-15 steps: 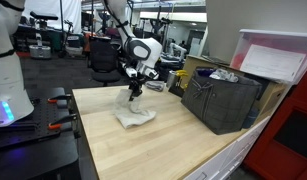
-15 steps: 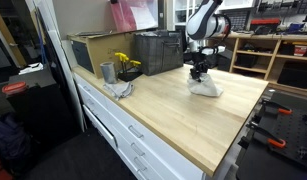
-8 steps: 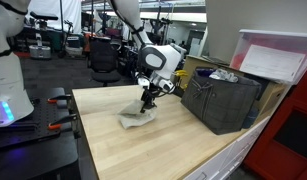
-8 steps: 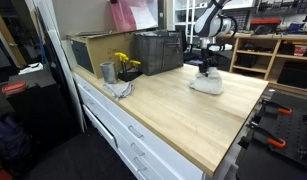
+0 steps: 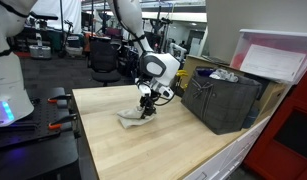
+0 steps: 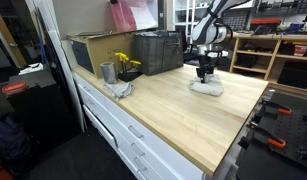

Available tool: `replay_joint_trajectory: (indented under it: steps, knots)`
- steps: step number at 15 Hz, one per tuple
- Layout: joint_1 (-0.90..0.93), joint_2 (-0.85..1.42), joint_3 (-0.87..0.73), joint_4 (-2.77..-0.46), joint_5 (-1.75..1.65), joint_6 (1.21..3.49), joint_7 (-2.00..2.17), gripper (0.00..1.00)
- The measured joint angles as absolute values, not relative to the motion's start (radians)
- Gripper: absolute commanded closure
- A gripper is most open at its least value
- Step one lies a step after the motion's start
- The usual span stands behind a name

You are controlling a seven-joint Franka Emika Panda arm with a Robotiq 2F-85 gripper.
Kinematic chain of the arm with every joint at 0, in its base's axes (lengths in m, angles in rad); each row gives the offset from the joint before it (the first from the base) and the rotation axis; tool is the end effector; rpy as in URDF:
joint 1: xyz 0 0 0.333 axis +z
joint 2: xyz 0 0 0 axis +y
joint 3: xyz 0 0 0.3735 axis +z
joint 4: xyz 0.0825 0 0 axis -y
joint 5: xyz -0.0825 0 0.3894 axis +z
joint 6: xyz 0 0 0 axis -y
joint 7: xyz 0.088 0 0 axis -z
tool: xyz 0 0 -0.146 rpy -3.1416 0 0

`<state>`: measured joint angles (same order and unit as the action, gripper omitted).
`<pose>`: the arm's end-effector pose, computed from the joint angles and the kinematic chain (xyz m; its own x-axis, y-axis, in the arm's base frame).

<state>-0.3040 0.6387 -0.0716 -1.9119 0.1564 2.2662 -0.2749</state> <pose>0.5789 -0.2183 0.1424 0.9484 -0.1862 -0.2566 -0.2222 -0.9677 -0.1189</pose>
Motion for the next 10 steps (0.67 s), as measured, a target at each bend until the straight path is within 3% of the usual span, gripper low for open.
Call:
replay_joint_trajectory:
  steps: [1,2,10]
  knots:
    - [-0.304,0.638,-0.071,-1.906,0.155,2.269,-0.279,0.01]
    - [-0.303,0.637,-0.071,-1.900,0.148,2.279,-0.284,0.00]
    - [-0.260,0.551,-0.105,-1.912,0.017,2.490,-0.255,0.00]
